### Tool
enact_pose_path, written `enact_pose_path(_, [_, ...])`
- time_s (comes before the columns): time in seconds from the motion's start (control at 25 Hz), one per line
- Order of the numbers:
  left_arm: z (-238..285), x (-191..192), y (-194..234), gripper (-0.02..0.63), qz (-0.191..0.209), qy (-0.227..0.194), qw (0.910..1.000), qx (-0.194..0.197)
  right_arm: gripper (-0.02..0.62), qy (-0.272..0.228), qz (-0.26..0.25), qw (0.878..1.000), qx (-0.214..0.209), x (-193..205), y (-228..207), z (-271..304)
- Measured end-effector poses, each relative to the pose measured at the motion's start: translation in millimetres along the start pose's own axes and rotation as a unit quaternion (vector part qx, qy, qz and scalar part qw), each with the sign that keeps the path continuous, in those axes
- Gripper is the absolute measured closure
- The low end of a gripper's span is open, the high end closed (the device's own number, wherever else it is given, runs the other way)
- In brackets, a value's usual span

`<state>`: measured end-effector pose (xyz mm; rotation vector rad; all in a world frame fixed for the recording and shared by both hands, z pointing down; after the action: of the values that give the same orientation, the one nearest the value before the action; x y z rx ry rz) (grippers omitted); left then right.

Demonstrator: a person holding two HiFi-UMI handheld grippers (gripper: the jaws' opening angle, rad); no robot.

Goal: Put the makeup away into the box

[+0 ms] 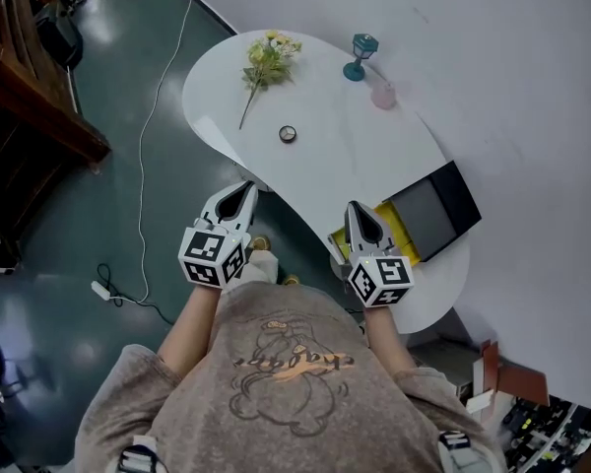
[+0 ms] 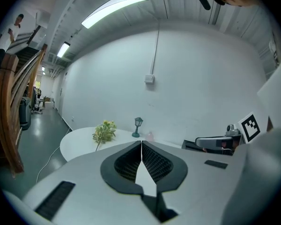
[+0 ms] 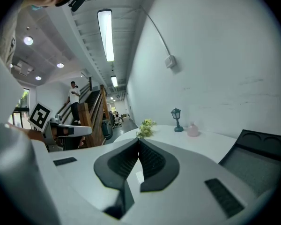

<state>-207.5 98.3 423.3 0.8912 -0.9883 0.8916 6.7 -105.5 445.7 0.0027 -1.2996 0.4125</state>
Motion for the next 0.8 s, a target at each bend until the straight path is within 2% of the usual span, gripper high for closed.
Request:
enact_pose_path(0.4, [37,-21,30,0.583,0.005,0.007,0.9994,0.035,0.592,-0.005,0.008,0.999,0.032,-11,0,32])
enact_pose_path(0.8, [76,-33,47,0.583,0.032,0.024,0.9966,0.073,0.592,-0.011,0.014,0.998,0.062,-18,-2,56])
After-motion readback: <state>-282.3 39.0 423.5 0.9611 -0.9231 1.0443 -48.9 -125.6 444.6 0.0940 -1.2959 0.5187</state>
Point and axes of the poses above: the fingertips, and each gripper's own axes: z forward along the fingers, y to its left, x out of its underside, the point moved 10 cm from there along -z, backward along the fingers, and after that the axes turned 2 degrees about y, right-handed, at the moved point
